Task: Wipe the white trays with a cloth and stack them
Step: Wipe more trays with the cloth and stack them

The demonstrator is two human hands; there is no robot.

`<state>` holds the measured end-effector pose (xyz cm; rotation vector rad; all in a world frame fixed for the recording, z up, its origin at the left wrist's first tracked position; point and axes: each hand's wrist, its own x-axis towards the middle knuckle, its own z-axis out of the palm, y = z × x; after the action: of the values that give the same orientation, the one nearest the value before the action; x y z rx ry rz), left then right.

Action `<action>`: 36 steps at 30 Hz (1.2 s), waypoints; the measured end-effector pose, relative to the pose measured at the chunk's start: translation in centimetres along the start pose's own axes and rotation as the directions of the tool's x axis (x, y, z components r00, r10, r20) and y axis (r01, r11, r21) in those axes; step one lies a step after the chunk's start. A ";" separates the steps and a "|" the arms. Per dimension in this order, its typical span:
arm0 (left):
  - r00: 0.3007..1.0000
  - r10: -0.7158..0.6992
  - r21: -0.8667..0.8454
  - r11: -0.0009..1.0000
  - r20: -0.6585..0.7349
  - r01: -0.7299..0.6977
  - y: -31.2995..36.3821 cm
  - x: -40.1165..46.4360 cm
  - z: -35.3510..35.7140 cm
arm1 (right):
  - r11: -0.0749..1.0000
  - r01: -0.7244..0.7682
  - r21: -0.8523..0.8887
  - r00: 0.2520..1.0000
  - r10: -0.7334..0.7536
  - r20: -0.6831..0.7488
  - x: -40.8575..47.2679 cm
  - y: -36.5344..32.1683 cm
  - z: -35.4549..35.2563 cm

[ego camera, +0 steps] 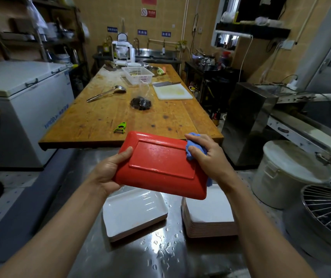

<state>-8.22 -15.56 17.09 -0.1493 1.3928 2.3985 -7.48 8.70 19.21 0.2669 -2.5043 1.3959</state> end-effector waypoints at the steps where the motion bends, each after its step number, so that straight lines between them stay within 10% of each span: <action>1: 1.000 -0.006 -0.022 1.000 -0.020 0.005 -0.2 0.1 0.0 | 0.999 0.009 -0.043 1.000 -0.009 0.001 -0.2 0.2 0.2; 11: 0.958 -0.101 -0.279 0.960 -0.270 0.022 -1.3 0.7 0.2 | 0.955 0.121 -0.270 0.992 -0.105 0.071 -4.4 1.9 2.4; 18: 0.980 -0.045 -0.328 0.944 -0.194 -0.021 -2.3 0.0 3.3 | 0.768 0.274 -0.580 0.954 -0.295 0.060 -5.2 0.5 5.0; 25: 0.998 -0.050 -0.440 0.897 -0.037 0.029 -3.1 -0.6 3.9 | 0.829 0.367 -0.422 0.918 -0.395 0.021 -5.2 -3.2 9.6; 36: 0.962 0.227 -0.265 0.928 -0.152 -0.261 -4.2 -1.1 3.0 | 0.840 0.328 -0.432 0.936 -0.227 0.268 -0.4 -4.2 8.9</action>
<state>-5.38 -11.41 15.51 -0.2057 1.1667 2.8340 -7.11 -1.06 17.97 0.6726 -2.7319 0.6430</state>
